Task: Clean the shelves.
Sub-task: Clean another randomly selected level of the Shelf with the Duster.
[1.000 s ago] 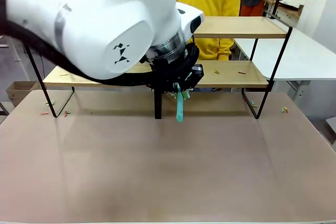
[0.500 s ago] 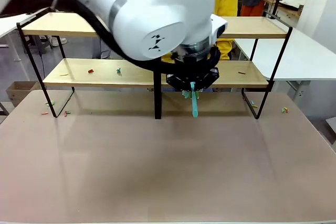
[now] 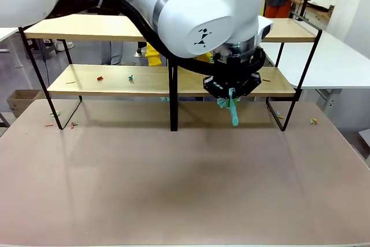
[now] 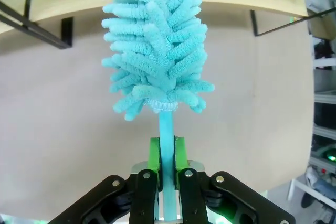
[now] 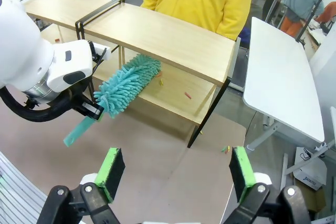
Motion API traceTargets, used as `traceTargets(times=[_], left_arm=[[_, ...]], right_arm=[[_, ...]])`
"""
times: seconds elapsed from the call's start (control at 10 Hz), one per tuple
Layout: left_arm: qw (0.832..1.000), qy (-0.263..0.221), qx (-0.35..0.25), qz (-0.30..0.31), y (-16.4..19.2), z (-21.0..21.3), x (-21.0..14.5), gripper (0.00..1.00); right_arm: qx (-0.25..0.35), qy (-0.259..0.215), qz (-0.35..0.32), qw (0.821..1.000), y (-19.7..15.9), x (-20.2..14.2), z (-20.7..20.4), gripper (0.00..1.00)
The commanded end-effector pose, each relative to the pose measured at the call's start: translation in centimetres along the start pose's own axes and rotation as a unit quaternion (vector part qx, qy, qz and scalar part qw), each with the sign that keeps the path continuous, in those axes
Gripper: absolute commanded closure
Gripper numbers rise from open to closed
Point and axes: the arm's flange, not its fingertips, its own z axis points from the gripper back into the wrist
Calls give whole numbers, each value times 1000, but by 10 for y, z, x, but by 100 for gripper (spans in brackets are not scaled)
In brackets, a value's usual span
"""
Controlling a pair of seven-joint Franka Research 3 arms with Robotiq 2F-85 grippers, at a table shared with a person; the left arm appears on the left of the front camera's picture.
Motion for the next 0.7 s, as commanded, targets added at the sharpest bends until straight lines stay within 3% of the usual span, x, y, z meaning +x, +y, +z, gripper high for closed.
traceTargets(times=[0.0, 0.6], left_arm=[[1000, -2, -13, 8, -22, 4, 5, 100], [998, 38, -40, -5, -83, -6, 18, 100]], right_arm=[[4, -2, -1, 1000, -1, 0, 0, 0], [4, -2, -1, 1000, -1, 0, 0, 0]])
